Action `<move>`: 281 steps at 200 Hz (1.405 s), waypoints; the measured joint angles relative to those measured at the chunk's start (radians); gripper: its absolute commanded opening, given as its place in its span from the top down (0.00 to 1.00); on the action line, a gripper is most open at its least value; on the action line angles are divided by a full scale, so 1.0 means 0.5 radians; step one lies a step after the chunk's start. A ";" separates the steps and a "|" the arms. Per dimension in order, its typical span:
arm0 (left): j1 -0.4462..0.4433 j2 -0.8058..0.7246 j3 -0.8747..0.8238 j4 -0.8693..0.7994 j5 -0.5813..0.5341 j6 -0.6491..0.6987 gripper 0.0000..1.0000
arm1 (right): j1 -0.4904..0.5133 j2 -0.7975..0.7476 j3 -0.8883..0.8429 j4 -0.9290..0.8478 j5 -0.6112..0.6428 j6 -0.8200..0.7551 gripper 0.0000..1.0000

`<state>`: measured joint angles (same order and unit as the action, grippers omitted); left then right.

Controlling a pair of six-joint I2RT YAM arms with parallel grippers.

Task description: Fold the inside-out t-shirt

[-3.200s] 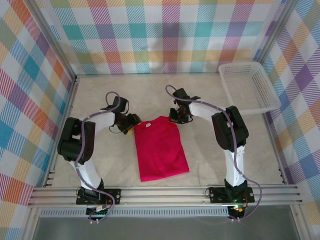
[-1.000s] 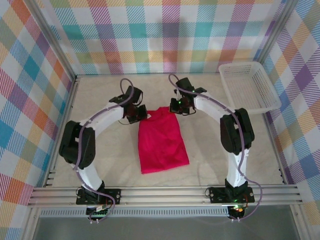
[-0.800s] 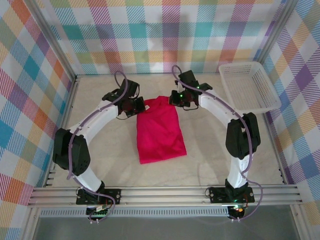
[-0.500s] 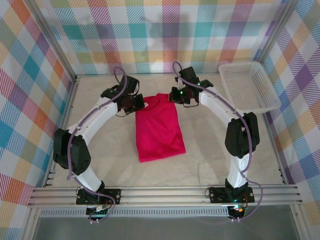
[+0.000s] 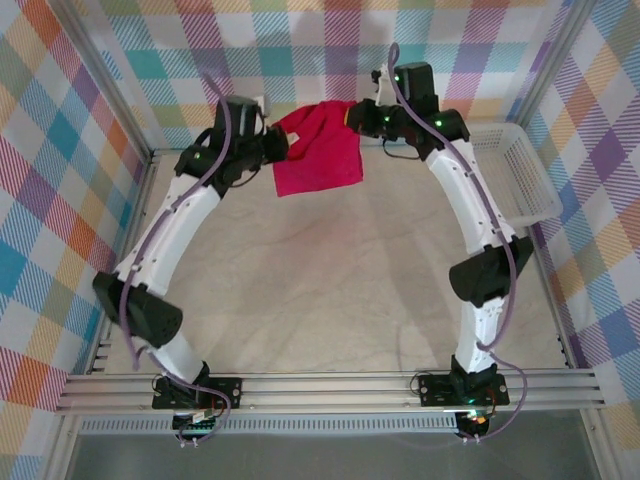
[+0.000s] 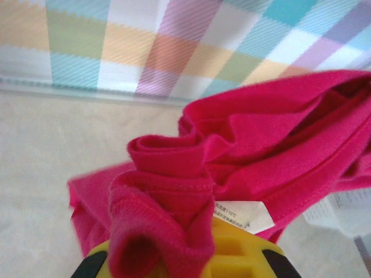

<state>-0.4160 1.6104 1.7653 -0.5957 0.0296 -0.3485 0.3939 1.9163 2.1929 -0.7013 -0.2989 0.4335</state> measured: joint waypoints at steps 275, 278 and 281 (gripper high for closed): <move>0.022 0.642 -0.967 0.451 -0.079 -0.260 1.00 | -0.015 0.433 -1.328 0.623 0.019 0.096 1.00; 0.026 0.650 -0.962 0.447 -0.079 -0.260 1.00 | -0.015 0.441 -1.319 0.613 0.018 0.096 0.99; 0.029 0.654 -0.954 0.439 -0.079 -0.260 1.00 | -0.016 0.448 -1.310 0.604 0.014 0.095 0.98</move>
<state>-0.4015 1.9373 1.2881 -0.3763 -0.0097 -0.4786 0.3859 2.1403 1.5379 -0.3992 -0.2916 0.4812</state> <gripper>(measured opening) 0.062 0.080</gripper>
